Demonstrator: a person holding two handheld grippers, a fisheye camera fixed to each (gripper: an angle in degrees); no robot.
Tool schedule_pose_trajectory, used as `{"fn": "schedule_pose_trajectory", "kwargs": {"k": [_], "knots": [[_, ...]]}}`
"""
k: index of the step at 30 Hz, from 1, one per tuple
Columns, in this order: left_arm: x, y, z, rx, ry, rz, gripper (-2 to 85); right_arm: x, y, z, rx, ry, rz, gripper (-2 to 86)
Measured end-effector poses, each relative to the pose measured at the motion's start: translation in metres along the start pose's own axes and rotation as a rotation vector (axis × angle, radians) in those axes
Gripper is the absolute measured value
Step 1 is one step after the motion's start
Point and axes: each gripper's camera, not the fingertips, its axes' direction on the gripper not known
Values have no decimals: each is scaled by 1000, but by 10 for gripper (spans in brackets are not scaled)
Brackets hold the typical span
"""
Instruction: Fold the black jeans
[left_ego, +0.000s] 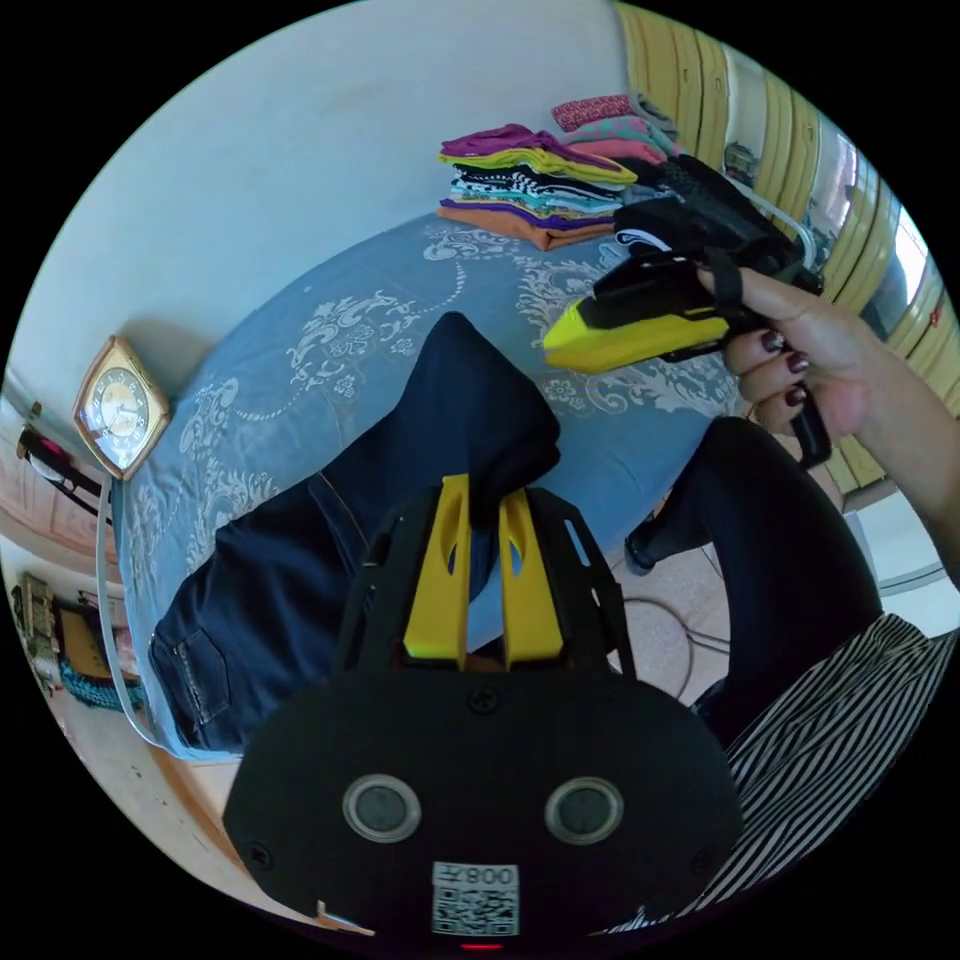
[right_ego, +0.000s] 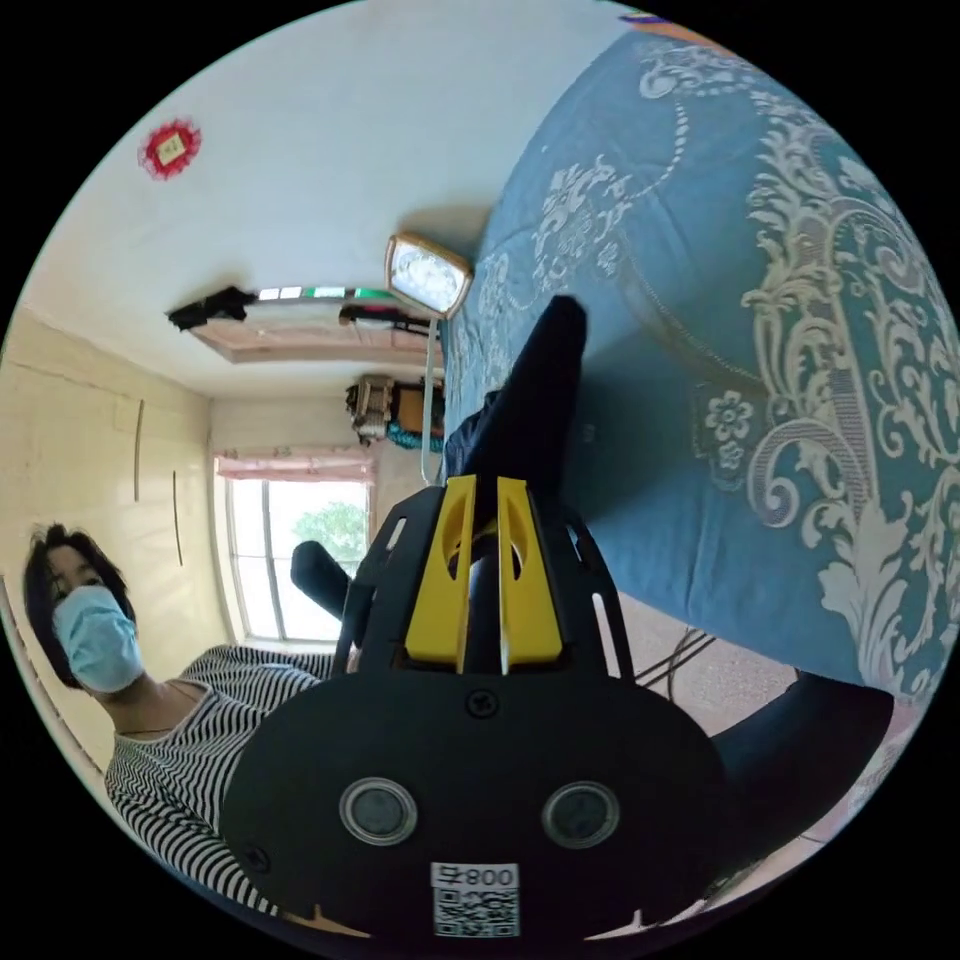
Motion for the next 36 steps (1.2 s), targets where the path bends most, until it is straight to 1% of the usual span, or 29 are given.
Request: {"fn": "schedule_pose_trajectory", "kwargs": {"k": [1, 4, 7, 9, 12, 14, 16, 19, 22, 27, 31, 36], "knots": [[-1, 3, -4, 7, 2, -4, 33, 9, -6, -11, 45, -13, 24, 73], [2, 8, -11, 15, 5, 3, 32, 26, -31, -21, 92, -20, 61, 93], [5, 13, -13, 14, 4, 15, 31, 31, -61, -17, 107, -17, 73, 104], [6, 15, -13, 14, 4, 20, 30, 33, -80, -11, 98, 11, 76, 108], [6, 18, -11, 13, 6, 34, 29, 42, -108, 2, 81, 3, 111, 109], [3, 21, -8, 12, 15, 41, 28, 49, -121, 7, 77, 17, 143, 105], [1, 23, -4, 9, 21, 42, 26, 58, -133, 13, 72, -31, 172, 94], [-3, 24, 4, 2, 32, 49, 24, 61, -145, 15, 67, -48, 185, 71], [-6, 25, 14, -4, 46, 68, 18, 50, -156, 10, 52, -2, 157, 50], [-3, 24, 26, 6, 58, 127, 9, 25, -171, -3, 41, 11, 76, 35], [-2, 21, 41, 44, 74, 164, 6, 16, -177, -27, 109, -61, 69, 31], [7, 16, 66, 99, 155, 246, 3, 7, -167, -75, 206, -21, 69, 30]]}}
